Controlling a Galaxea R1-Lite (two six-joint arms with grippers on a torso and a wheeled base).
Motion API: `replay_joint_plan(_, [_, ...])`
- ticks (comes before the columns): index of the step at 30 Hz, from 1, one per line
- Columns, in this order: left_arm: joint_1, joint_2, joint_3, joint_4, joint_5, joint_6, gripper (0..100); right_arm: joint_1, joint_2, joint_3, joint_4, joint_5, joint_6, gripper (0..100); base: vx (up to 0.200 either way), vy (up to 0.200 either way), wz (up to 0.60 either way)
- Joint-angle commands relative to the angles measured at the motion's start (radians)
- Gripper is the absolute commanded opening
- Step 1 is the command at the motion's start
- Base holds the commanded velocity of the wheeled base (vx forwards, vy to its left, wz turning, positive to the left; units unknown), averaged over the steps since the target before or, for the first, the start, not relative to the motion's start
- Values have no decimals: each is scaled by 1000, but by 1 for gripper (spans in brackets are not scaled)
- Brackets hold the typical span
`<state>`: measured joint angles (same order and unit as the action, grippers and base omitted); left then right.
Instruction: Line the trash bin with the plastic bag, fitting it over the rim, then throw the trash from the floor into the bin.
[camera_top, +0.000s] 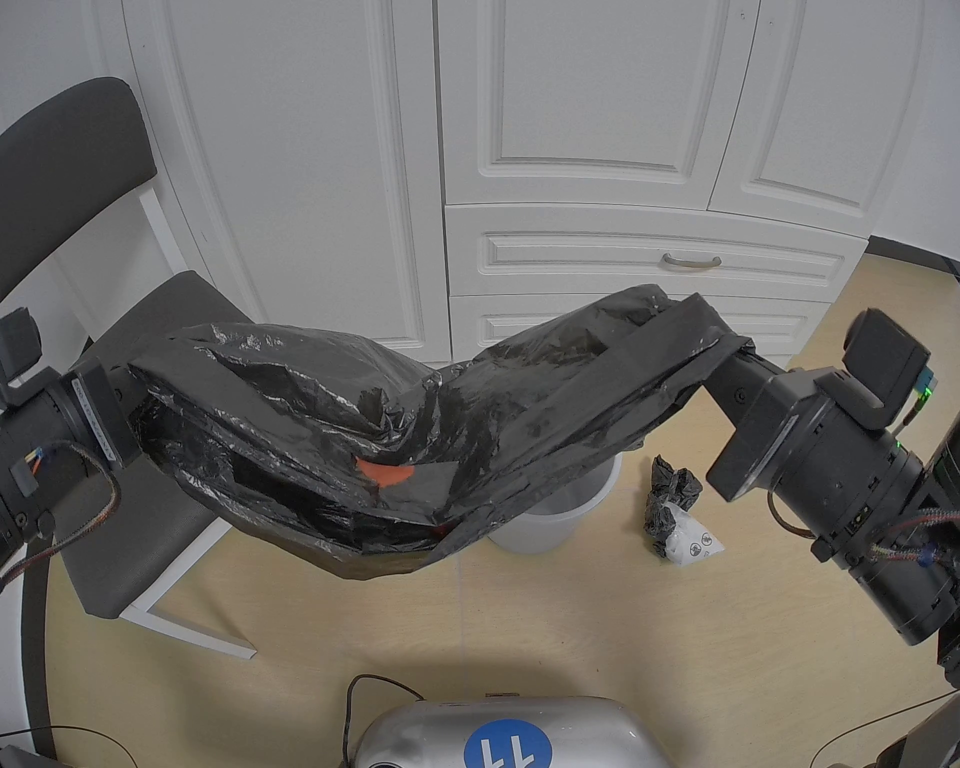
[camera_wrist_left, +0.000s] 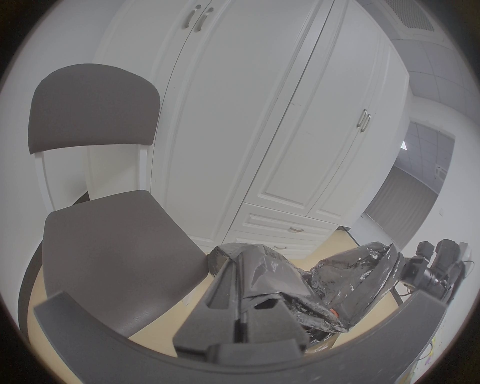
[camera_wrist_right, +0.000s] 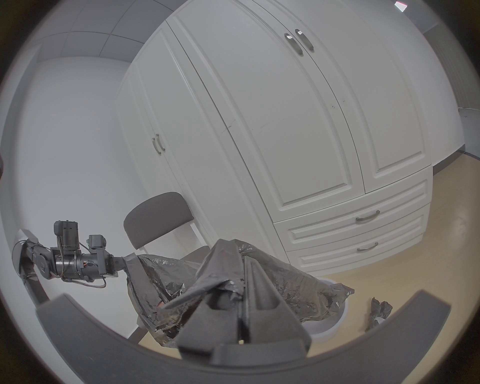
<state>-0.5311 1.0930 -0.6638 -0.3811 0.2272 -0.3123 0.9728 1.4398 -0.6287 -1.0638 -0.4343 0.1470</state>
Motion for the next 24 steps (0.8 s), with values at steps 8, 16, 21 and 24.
replay_joint_plan(8, [-4, 99, -48, -104, -106, 33, 0, -66, 8, 6, -2, 0, -14, 0, 0, 0, 0])
replay_joint_plan(16, [-125, 120, -72, -157, -147, 32, 0, -66, -81, 44, 2, 0, -103, 0, 0, 0, 0])
replay_joint_plan(21, [-231, 148, -82, -203, -151, 39, 0, -54, -136, 93, -7, -12, -205, 0, 0, 0, 0])
replay_joint_plan(24, [-264, 234, -88, -285, -146, 42, 0, -54, -170, 113, -1, -11, -248, 0, 0, 0, 0])
